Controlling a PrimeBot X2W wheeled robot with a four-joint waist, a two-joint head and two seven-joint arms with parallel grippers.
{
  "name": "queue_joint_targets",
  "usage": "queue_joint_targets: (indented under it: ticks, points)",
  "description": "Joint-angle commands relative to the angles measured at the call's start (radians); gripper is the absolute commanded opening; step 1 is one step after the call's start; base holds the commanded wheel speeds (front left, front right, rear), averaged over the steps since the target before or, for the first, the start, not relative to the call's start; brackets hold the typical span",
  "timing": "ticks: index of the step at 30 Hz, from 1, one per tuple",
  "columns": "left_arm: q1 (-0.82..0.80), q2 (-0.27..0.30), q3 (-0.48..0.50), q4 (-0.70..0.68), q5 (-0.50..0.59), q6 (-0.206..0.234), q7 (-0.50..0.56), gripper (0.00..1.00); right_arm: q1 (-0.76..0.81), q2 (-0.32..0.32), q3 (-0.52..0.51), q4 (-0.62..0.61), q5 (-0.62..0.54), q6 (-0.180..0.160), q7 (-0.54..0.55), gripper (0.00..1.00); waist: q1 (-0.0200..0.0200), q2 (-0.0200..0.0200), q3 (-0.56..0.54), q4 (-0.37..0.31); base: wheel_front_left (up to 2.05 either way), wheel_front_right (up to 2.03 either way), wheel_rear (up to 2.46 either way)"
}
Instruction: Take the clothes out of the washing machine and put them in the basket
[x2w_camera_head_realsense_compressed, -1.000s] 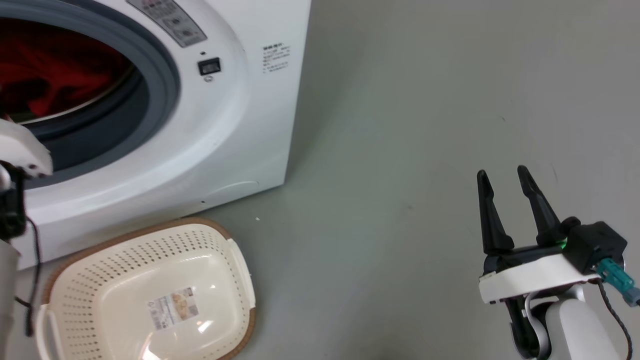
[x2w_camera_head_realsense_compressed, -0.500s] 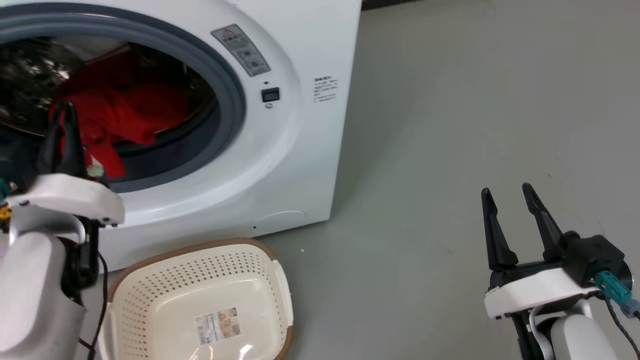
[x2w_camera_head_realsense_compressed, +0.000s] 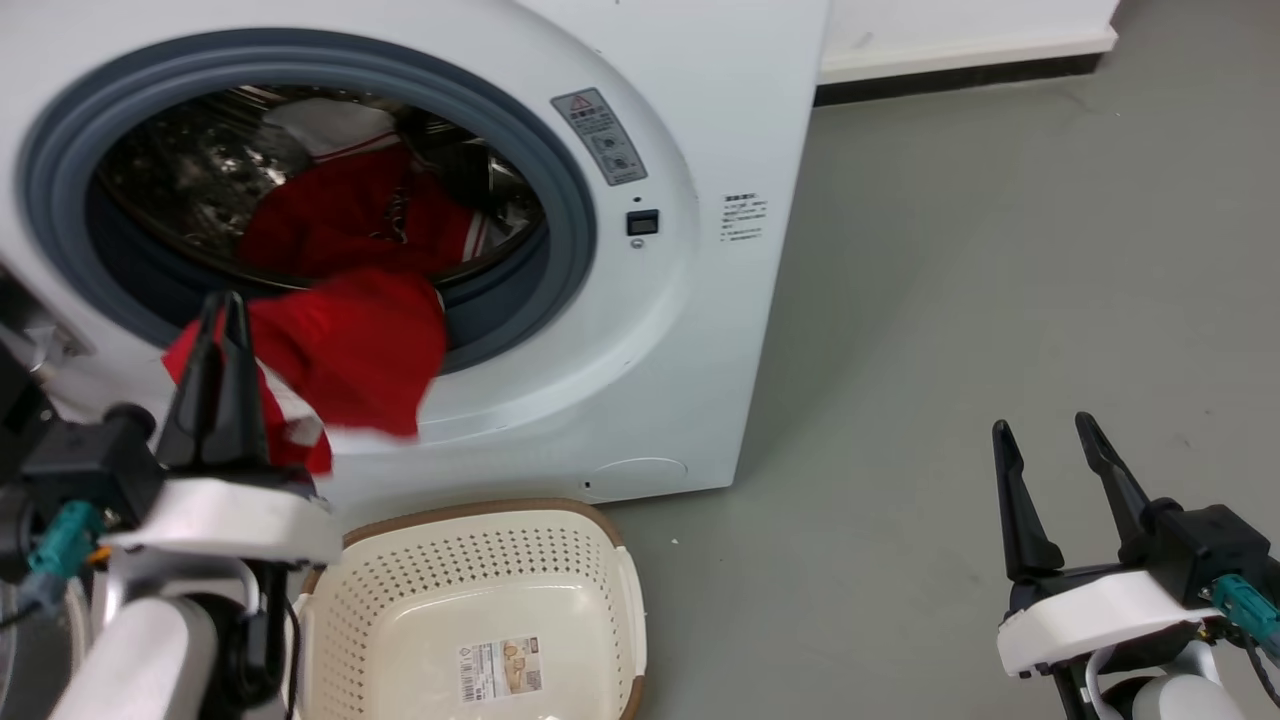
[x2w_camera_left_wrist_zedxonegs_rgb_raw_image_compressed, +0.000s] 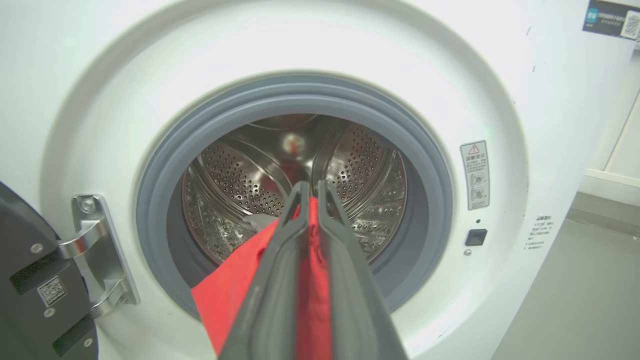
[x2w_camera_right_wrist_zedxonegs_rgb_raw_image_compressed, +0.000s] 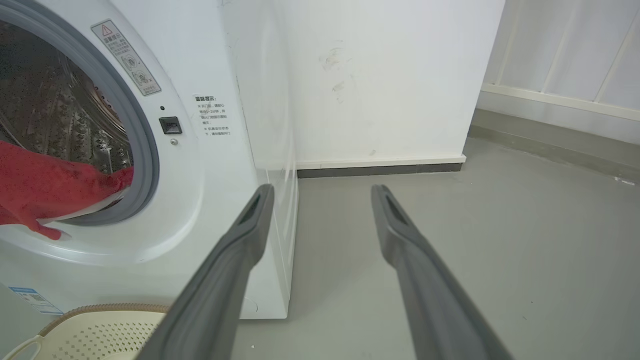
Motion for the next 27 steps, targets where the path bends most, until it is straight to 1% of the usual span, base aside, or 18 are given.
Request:
queue_joint_targets:
  ticks: [1, 3, 5, 7, 9, 11, 15, 20, 27]
  points:
    - [0.030, -0.011, -0.006, -0.029, 0.007, 0.011, 0.004, 0.00, 0.015, 0.000, -0.002, -0.013, -0.006, -0.001, 0.009, 1.00, 0.0002, 0.0000, -0.009, 0.019, 0.00, 0.00, 0.00]
    - [0.062, -0.018, -0.013, -0.058, 0.007, 0.028, 0.004, 0.00, 0.019, 0.000, -0.003, -0.027, -0.009, -0.001, 0.019, 1.00, 0.0002, 0.0000, -0.007, 0.030, 0.00, 0.00, 0.00]
    - [0.095, -0.038, -0.023, -0.068, -0.004, 0.037, 0.004, 0.00, 0.022, 0.000, -0.007, -0.041, -0.011, -0.001, 0.027, 1.00, 0.0002, 0.0000, -0.001, 0.044, 0.00, 0.00, 0.00]
    - [0.127, -0.052, -0.034, -0.051, -0.012, 0.044, 0.005, 0.00, 0.025, 0.000, -0.004, -0.050, -0.011, -0.001, 0.033, 1.00, 0.0002, 0.0000, 0.005, 0.053, 0.00, 0.00, 0.00]
    - [0.152, -0.079, -0.047, -0.024, -0.028, 0.044, -0.002, 0.00, 0.025, 0.000, -0.002, -0.058, -0.011, -0.001, 0.038, 1.00, 0.0002, 0.0000, 0.014, 0.059, 0.00, 0.00, 0.00]
    - [0.164, -0.088, -0.053, 0.001, -0.036, 0.040, -0.006, 0.00, 0.023, 0.000, -0.003, -0.062, -0.011, -0.001, 0.039, 1.00, 0.0002, 0.0000, 0.020, 0.061, 0.00, 0.00, 0.00]
    - [0.175, -0.139, -0.060, 0.123, -0.081, 0.014, -0.040, 0.00, -0.002, 0.000, 0.006, -0.078, -0.012, -0.001, 0.046, 1.00, 0.0002, 0.0000, 0.061, 0.058, 0.00, 0.00, 0.00]
    - [0.117, -0.188, -0.062, 0.290, -0.108, -0.028, -0.083, 0.00, -0.033, 0.000, 0.011, -0.090, -0.002, -0.001, 0.048, 1.00, 0.0002, 0.0000, 0.140, 0.041, 0.00, 0.00, 0.00]
    - [0.004, -0.224, -0.030, 0.550, -0.115, -0.097, -0.118, 0.00, -0.081, 0.000, 0.020, -0.082, 0.012, -0.001, 0.026, 1.00, 0.0002, 0.0000, 0.252, -0.007, 0.00, 0.00, 0.00]
